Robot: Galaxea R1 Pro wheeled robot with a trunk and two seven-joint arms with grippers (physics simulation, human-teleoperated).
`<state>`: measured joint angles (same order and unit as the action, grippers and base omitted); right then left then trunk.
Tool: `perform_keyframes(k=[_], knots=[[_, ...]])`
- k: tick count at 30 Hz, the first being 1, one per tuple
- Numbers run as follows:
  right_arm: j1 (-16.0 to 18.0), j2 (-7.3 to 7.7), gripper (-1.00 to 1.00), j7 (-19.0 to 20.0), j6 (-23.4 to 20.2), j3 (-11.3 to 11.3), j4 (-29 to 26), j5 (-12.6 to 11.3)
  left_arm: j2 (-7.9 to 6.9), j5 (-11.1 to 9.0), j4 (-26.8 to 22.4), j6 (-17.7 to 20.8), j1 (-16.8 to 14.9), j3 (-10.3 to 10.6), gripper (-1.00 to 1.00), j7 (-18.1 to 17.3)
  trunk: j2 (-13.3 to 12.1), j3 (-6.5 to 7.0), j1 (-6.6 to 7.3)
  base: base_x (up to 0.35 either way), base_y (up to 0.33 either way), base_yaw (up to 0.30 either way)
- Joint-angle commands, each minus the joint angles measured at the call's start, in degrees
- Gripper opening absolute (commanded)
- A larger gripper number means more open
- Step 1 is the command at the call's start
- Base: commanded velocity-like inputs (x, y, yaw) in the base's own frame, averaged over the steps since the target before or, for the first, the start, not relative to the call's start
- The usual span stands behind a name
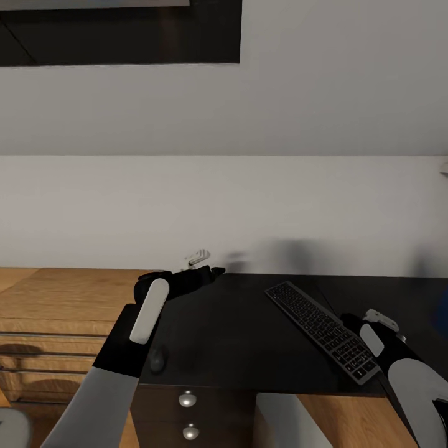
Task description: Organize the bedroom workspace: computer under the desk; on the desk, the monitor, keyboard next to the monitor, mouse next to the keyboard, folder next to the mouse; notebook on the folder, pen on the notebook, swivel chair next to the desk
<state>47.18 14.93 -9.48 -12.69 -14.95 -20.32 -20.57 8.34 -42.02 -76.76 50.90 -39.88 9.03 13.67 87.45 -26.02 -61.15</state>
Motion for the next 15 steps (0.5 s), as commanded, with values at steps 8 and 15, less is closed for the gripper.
perform_keyframes(k=[8,15], knots=[[0.0,0.01,1.00,-0.3,-0.9,0.0,-0.1,-0.6,0.01,-0.6,-0.1,0.2,0.0,0.0,1.00,0.6,1.6,-0.79,-0.88,0.000,0.000,0.000],[0.0,-0.05,1.00,-0.4,-1.0,0.0,-0.1,-0.6,0.01,-0.6,-0.1,0.2,0.0,0.0,1.00,0.6,2.8,-1.32,-1.54,0.000,0.000,0.000]])
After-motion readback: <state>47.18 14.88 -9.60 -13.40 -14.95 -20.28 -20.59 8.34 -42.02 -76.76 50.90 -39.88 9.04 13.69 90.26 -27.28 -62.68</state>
